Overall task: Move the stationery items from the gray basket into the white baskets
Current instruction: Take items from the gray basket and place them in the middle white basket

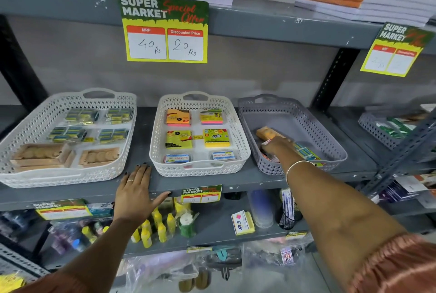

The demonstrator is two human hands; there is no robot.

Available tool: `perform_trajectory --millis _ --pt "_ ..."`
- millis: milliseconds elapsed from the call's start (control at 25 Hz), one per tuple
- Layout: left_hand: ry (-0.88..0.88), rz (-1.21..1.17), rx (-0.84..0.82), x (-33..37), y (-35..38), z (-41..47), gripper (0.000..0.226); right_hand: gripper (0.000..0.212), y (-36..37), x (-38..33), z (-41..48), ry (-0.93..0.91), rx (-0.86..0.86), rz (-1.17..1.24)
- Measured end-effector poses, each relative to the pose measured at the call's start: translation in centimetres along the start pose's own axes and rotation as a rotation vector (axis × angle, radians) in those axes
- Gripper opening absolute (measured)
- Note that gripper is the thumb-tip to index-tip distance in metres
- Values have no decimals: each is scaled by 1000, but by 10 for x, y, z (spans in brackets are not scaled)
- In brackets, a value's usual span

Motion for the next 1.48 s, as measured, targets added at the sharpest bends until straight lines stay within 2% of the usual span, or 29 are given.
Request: perform_trajectory --millis 80,160,280,520,680,760,840,920,1040,1240,1480 --pt "1 -1 6 0 0 0 103 82 7 -1 8 -22 -33 -13" --pt "3 -6 9 0 -1 0 103 78 18 -1 30 -33 -64 -55" --pt "2 -8 11 0 -1 1 103 81 15 -2 17 -49 -90 -115" --pt "-4 -9 -8 1 -2 -1 101 63 -20 -8 -13 -131 -15 -226" --pt "1 -11 -26 -1 1 -1 100 87 -49 -34 -14 -149 49 -124" --pt "2 -23 -25 -2 2 0 99 85 -60 -67 -24 -274 128 -58" --pt "5 -33 -37 -3 4 1 98 82 -56 -112 -41 -490 151 -30" --pt "3 -40 -49 -3 6 1 97 86 -36 -157 -70 -712 102 -80" --pt "1 -52 -81 -2 8 1 98 90 9 -208 -93 -874 -23 -188" --pt "-3 -43 -69 -3 9 5 98 85 60 -247 -100 -954 -152 -233" --pt "0 -30 -25 -4 7 5 98 86 80 -254 -102 -951 -188 -232"
Point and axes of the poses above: each hand's wrist, its own z-axis towards the middle knuckle, its own y-axis out of the palm, x = y × z, the point moved 7 cm from there along z, towards the middle knuckle, and after that the axes turned 1 degree about -y, right-handed, at the moved point
